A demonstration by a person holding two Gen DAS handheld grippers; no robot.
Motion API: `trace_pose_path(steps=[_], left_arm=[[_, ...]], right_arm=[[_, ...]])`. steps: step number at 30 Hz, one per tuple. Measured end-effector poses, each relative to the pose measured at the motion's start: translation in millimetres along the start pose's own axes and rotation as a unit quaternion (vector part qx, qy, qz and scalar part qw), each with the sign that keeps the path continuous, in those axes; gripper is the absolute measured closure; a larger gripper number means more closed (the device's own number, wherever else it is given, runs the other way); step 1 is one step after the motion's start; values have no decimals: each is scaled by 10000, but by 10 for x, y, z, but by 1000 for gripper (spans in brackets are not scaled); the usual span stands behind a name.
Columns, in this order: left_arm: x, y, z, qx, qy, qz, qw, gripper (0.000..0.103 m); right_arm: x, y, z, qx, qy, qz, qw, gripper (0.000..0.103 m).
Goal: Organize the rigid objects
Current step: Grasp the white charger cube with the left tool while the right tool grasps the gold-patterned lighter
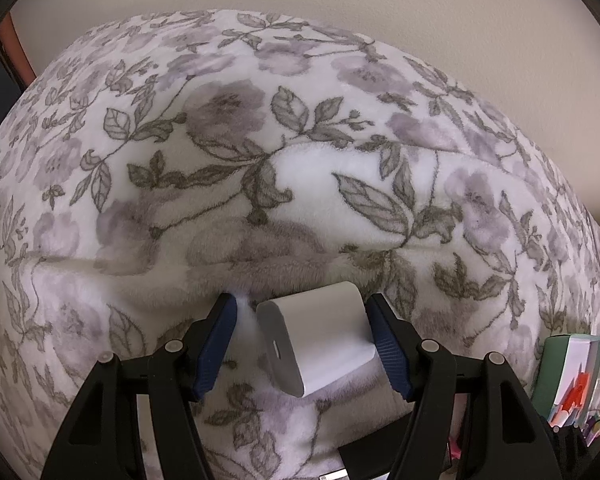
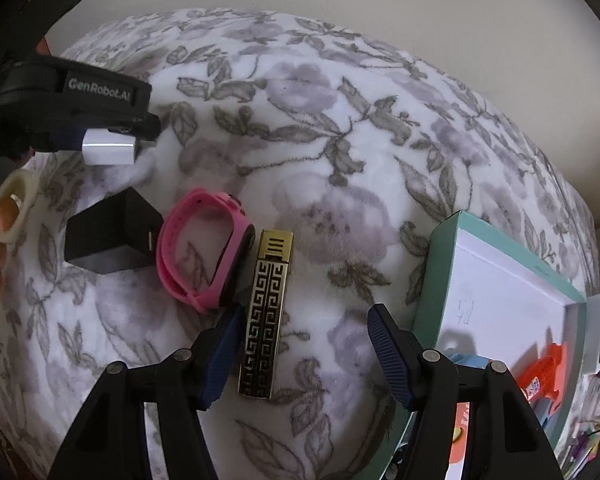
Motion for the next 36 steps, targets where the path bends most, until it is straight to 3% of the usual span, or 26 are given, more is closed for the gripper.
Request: trace_pose_path(steps=[6, 9, 12, 17, 24, 33, 36], left_arm=[[9, 18, -34, 143, 139, -100, 9998, 34], [11, 20, -30, 146, 136, -101, 9998, 35], [9, -13, -52, 30, 136, -124, 9998, 46], [9, -10, -78, 12, 105, -95, 9999, 47], [20, -39, 8, 38, -19, -45, 10000, 47], [14, -45, 67, 106, -121, -47, 9999, 47], [13, -47, 79, 131, -146, -46, 9998, 47]], right_arm=[[-27, 57, -83, 393, 393, -31, 9984, 36], [-19, 54, -86, 352, 396, -78, 9986, 37], [5, 33, -66, 330, 334, -168, 9988, 48], [21, 3, -142, 244, 462, -233, 9984, 65], [13, 25, -165, 386, 531, -304, 9974, 75], [31, 28, -166, 432, 646, -372, 9963, 78], [61, -39, -186, 539, 758, -525, 9943, 86]])
Point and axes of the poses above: each gripper's, at about its wrist camera, not at the fingertips, and y roughly the way its jaws point, z to its left, x to its top, the point moved 6 cm from there along y, roughly the way its jaws point, and after that the axes turned 5 degrees about -y, right-handed, at the moved point
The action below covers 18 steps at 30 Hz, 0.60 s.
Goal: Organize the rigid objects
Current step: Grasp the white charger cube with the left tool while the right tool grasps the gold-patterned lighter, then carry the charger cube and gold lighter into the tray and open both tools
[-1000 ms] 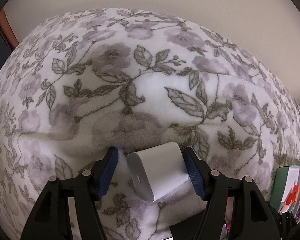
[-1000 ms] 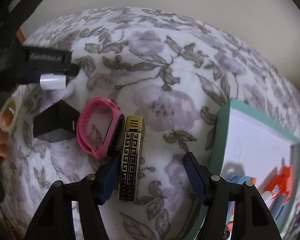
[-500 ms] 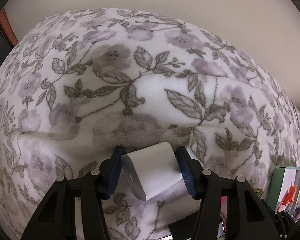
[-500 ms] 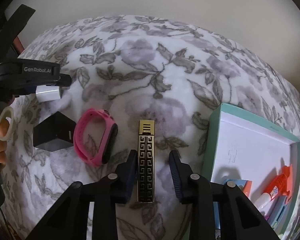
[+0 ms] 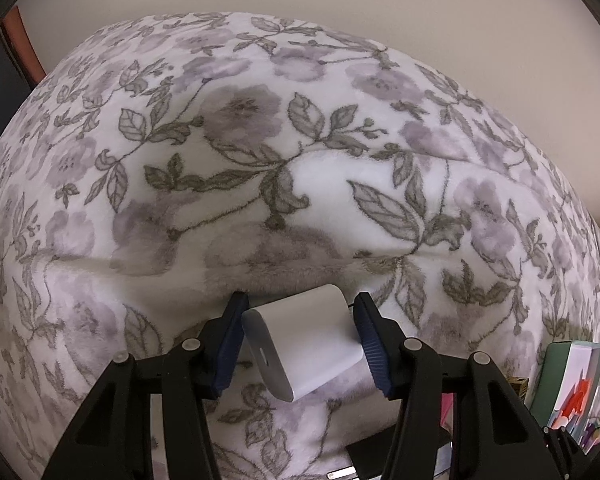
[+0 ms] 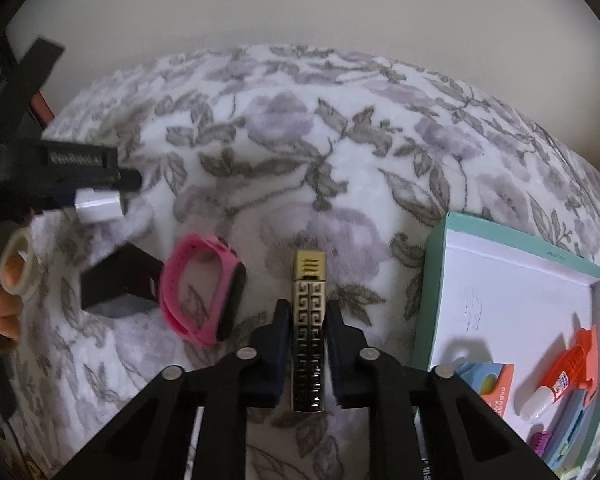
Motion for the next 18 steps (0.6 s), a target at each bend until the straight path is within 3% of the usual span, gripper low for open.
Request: trace_pose_path(steps=[18], left_arm=[[-11, 13, 19, 51, -24, 23, 10000, 47]], right_arm=[[-44, 70, 34, -77, -62, 105, 9999, 87]])
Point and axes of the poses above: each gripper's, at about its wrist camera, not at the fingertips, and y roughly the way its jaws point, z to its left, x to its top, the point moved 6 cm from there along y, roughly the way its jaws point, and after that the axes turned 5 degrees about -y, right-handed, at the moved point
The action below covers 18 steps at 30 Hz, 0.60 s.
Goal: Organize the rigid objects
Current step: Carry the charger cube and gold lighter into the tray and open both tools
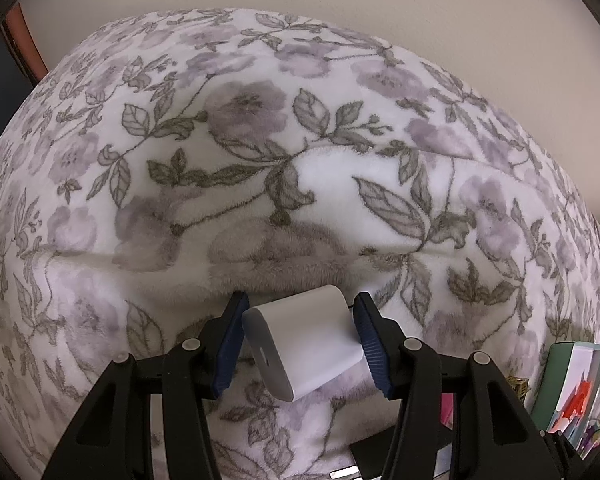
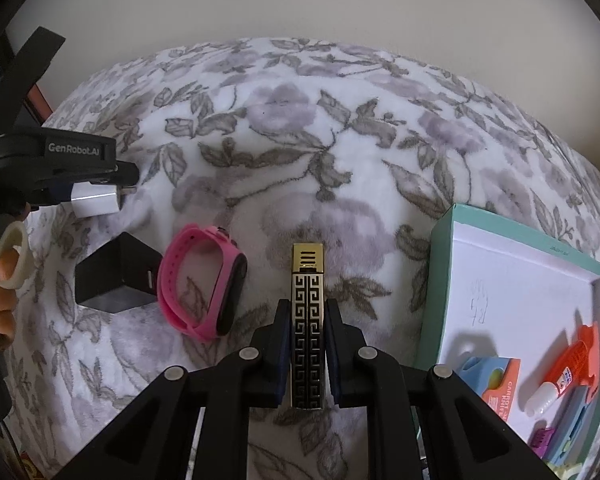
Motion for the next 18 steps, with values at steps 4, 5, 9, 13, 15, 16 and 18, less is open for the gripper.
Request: trace_pose_path(steps=[4, 5, 9, 13, 15, 16, 18], left_arm=[[8, -40, 12, -16, -33, -1, 10000, 47], [23, -75, 19, -23, -46, -41, 10000, 47], [81, -255, 47, -75, -100, -204, 9997, 47], [80, -511, -10, -133, -67, -398, 9991, 47], [48, -675, -90, -139, 4, -517, 9986, 47], [24, -750, -134, -164, 40, -559, 9983, 47], [-12, -876, -236, -227, 124, -607, 9978, 47]], right_arm=[[16, -42, -10, 56, 77, -57, 9999, 87], [29, -66, -27, 90, 115, -86, 9999, 87], [53, -195, -90, 68, 219, -196, 9995, 87], [77, -448, -156, 37, 336, -333, 9989, 87], [86, -610, -203, -3, 393, -426, 9983, 87], [90, -687, -226, -27, 424, -473, 9980, 87], [73, -903, -312, -82, 532, -603, 9967, 87]])
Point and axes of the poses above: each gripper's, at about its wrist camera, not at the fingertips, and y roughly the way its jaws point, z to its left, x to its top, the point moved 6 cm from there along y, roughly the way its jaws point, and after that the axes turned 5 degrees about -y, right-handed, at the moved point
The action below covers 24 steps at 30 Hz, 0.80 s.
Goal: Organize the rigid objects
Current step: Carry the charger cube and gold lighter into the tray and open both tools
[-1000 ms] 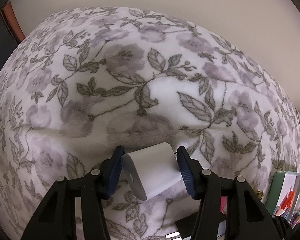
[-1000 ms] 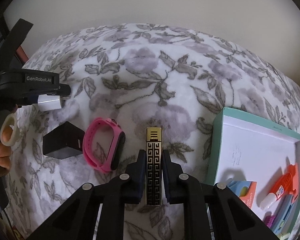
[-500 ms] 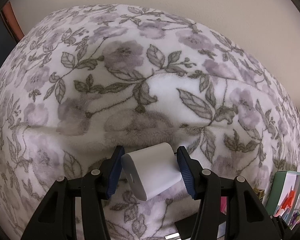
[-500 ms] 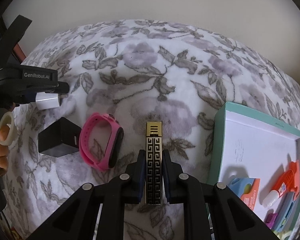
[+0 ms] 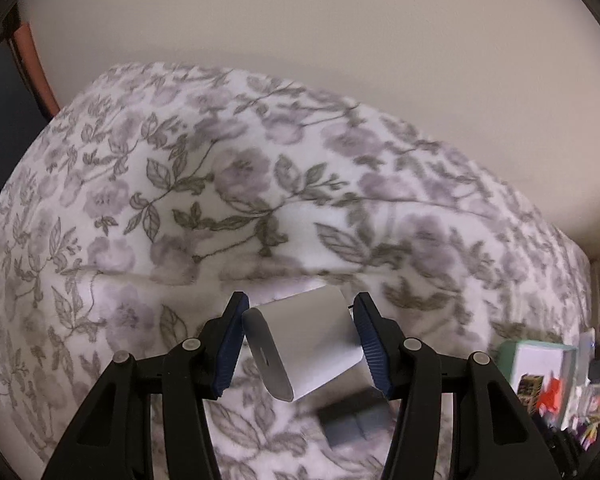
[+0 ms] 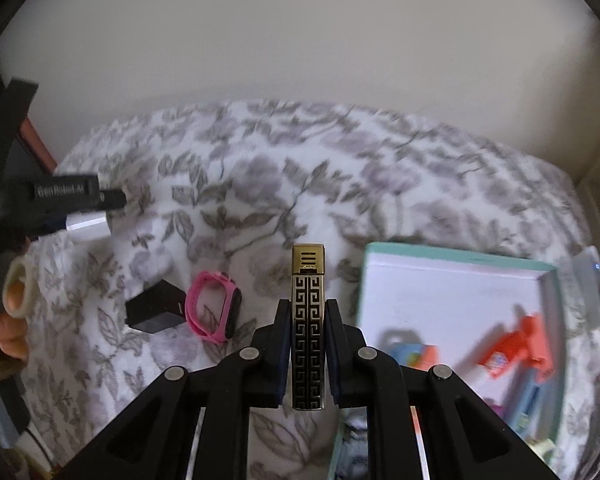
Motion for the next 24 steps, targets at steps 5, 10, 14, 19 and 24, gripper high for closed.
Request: trace_pose_path(steps=[5, 10, 14, 19, 24], left_arm=[[-170, -333, -325, -183, 319, -82, 9993, 47], [-486, -648, -791, -437, 939, -166, 9945, 47], [-760, -831, -1161, -728, 1379, -165, 9876, 47], [-1163, -964, -1671, -1311, 1800, -28, 9749, 47], [-1504, -842, -1967, -1305, 2169, 122, 9674, 47]], right_arm=[[-28, -506, -300, -251, 322, -284, 9988, 87], [-216, -877, -657, -505, 672, -418, 9956, 87], [-414, -1003, -919, -694, 924, -385, 9926, 87], [-660, -1006, -1131, -868, 1085, -222, 9900, 87], [-899, -742, -1338, -814, 1353, 166, 9873, 87]])
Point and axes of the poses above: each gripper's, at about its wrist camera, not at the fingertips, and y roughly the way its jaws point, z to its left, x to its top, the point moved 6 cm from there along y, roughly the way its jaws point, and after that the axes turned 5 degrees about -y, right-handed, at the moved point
